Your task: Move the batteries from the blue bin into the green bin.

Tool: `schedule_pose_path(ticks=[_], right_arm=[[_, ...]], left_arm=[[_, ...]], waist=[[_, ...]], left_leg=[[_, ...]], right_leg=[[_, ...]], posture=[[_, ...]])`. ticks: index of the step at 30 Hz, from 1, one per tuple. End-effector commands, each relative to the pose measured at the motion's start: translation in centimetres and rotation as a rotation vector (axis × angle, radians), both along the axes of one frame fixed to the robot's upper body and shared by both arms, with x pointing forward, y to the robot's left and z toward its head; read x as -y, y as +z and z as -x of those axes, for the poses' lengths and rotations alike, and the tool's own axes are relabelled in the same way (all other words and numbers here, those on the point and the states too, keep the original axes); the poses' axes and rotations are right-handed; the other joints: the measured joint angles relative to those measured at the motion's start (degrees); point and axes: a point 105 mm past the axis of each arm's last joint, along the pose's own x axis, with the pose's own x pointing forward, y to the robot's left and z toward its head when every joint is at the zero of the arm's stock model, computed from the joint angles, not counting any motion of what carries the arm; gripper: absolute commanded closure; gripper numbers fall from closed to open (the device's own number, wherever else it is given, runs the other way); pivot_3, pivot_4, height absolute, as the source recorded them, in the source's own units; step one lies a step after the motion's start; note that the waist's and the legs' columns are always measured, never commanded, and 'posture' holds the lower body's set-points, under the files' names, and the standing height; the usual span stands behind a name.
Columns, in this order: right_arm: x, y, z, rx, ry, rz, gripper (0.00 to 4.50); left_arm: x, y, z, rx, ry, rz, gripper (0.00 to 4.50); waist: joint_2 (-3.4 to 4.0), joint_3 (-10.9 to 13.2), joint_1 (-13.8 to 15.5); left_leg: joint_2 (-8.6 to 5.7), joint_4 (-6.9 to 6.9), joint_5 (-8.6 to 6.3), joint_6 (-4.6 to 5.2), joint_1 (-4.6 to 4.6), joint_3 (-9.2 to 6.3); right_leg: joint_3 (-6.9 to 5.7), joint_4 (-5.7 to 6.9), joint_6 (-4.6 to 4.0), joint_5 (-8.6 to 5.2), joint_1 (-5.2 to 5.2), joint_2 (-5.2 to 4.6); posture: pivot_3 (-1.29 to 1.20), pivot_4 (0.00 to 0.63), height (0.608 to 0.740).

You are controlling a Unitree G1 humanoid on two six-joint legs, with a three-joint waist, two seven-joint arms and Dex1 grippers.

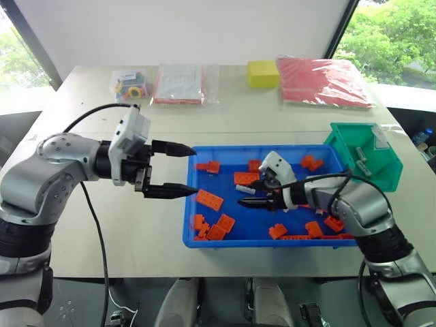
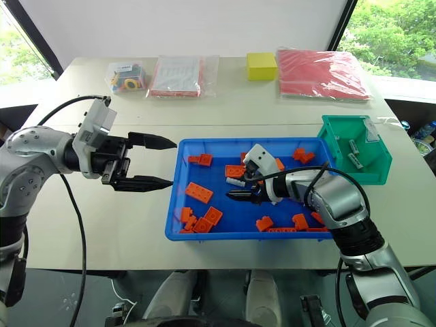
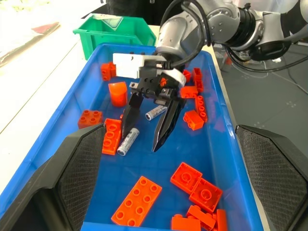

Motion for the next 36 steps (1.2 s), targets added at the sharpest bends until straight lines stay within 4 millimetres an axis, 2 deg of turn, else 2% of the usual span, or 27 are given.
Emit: schedule_pose_path(ticks=[1, 5, 6, 11, 13, 16, 19, 20, 21, 24, 28, 30, 32, 34, 35, 36], right_arm=[[0.2, 0.4, -0.5, 0.039, -0.005, 0.022, 2.23], [0.2, 1.0, 0.1, 0.051, 0.018, 0.032, 4.37], [0.2, 1.2, 0.2, 0.056, 0.022, 0.033, 4.42], [0.6, 4.6, 0.6, 0.098, 0.009, -0.028, 4.42], [1.9, 6.9, 0.2, 0.157, -0.040, -0.037, 4.42], [5.4, 10.1, -0.9, 0.248, -0.174, -0.027, 4.42], [10.5, 12.6, -2.0, 0.338, -0.351, 0.039, 4.42], [13.2, 12.8, -2.2, 0.373, -0.429, 0.127, 4.42], [15.0, 12.8, -2.2, 0.394, -0.474, 0.194, 4.42], [18.7, 12.6, -2.2, 0.402, -0.575, 0.284, 4.42], [20.8, 11.9, -2.6, 0.432, -0.635, 0.322, 4.42], [22.3, 11.0, -3.0, 0.443, -0.679, 0.359, 4.42], [23.0, 10.3, -3.3, 0.442, -0.706, 0.343, 4.42], [23.3, 10.5, -3.8, 0.468, -0.731, 0.328, 3.39], [23.4, 10.6, -4.0, 0.485, -0.732, 0.336, 3.08], [23.5, 10.8, -4.1, 0.499, -0.739, 0.342, 2.55]], left_arm=[[0.1, 1.4, 0.3, 0.061, -0.015, 0.015, 0.00], [0.1, 1.3, 0.3, 0.057, -0.020, 0.014, 0.00], [0.2, 1.3, 0.3, 0.056, -0.020, 0.014, 0.00], [0.2, 1.1, 0.2, 0.050, -0.024, 0.016, 0.00], [0.2, 1.0, 0.2, 0.049, -0.025, 0.017, 0.00], [0.2, 0.9, 0.2, 0.046, -0.027, 0.019, 0.00], [0.2, 0.8, 0.2, 0.040, -0.028, 0.020, 0.00], [0.2, 0.6, 0.2, 0.037, -0.027, 0.023, 0.00], [0.2, 0.5, 0.2, 0.034, -0.027, 0.025, 0.00], [0.5, 0.3, 0.2, 0.028, -0.029, 0.034, 0.00], [0.6, 0.2, 0.4, 0.022, -0.034, 0.042, 0.00], [0.7, 0.2, 0.3, 0.022, -0.034, 0.045, 0.00], [0.8, 0.2, 0.2, 0.023, -0.034, 0.048, 0.00], [0.8, 0.2, 0.2, 0.025, -0.032, 0.051, 0.00], [0.8, 0.3, 0.2, 0.025, -0.031, 0.051, 0.00], [0.8, 0.3, 0.2, 0.026, -0.031, 0.051, 0.00]], waist=[[0.00, 0.0, 0.1], [0.00, 0.0, 0.0], [0.00, 0.0, 0.0], [0.00, 0.0, 0.0], [0.00, 0.0, 0.0], [0.00, 0.0, 0.2], [-0.03, 0.0, 0.3], [-0.03, 0.0, 0.3], [-0.02, 0.0, 0.3], [-0.03, 0.0, 0.0], [-0.01, 0.0, -1.0], [0.01, 0.0, -1.3], [0.00, 0.0, -1.3], [0.00, 0.0, -1.3], [0.01, 0.0, -1.3], [0.03, 0.0, -1.3]], left_leg=[[-0.01, 0.00, 0.00, 0.00, 0.00, 0.00], [-0.01, 0.00, 0.00, 0.00, 0.00, -0.01], [-0.01, 0.00, 0.00, 0.00, 0.00, -0.01], [0.00, -0.01, 0.00, 0.00, 0.00, -0.01], [0.00, 0.00, 0.00, 0.00, 0.00, -0.02], [-0.01, 0.00, 0.00, 0.00, 0.00, 0.00], [-0.03, 0.00, 0.00, 0.00, 0.00, -0.01], [-0.04, -0.01, 0.00, 0.00, 0.00, 0.00], [-0.04, -0.01, 0.00, 0.00, 0.00, 0.01], [-0.05, -0.03, 0.00, 0.00, 0.00, 0.06], [0.04, -0.03, 0.00, 0.00, 0.07, 0.14], [0.04, -0.02, 0.00, 0.00, 0.08, 0.15], [0.03, -0.02, 0.00, 0.00, 0.10, 0.17], [0.04, -0.01, 0.00, 0.00, 0.11, 0.17], [0.04, -0.02, 0.00, 0.00, 0.11, 0.17], [0.03, -0.01, 0.00, 0.00, 0.11, 0.17]], right_leg=[[0.00, 0.00, 0.00, 0.00, 0.00, 0.00], [0.00, 0.00, 0.00, 0.00, 0.00, 0.00], [0.00, 0.01, 0.00, 0.00, 0.00, 0.00], [0.00, 0.01, 0.00, 0.00, -0.01, 0.00], [0.00, 0.01, 0.00, 0.00, -0.01, 0.00], [0.00, 0.01, 0.01, 0.00, 0.00, -0.01], [0.00, -0.01, 0.01, 0.00, 0.03, -0.03], [0.00, -0.02, 0.01, 0.00, 0.04, -0.03], [0.00, -0.03, 0.01, 0.00, 0.04, -0.03], [0.00, -0.03, 0.01, 0.00, 0.04, -0.05], [0.03, 0.02, -0.02, 0.02, 0.03, -0.03], [0.05, 0.06, -0.02, 0.02, 0.02, -0.03], [0.08, 0.06, -0.02, 0.02, 0.02, -0.03], [0.08, 0.06, -0.02, 0.02, 0.03, -0.03], [0.08, 0.06, -0.02, 0.02, 0.03, -0.03], [0.09, 0.06, -0.02, 0.02, 0.03, -0.03]], posture=[[0.00, 0.150, 0.692], [0.00, 0.150, 0.692], [0.00, 0.150, 0.692], [0.00, 0.150, 0.692], [0.00, 0.150, 0.692], [0.00, 0.150, 0.692], [0.00, 0.150, 0.692], [0.00, 0.150, 0.692], [0.00, 0.150, 0.692], [0.00, 0.150, 0.692], [0.00, 0.150, 0.692], [0.00, 0.150, 0.692], [0.00, 0.150, 0.692], [0.00, 0.150, 0.692], [0.00, 0.150, 0.692], [0.00, 0.150, 0.692]])
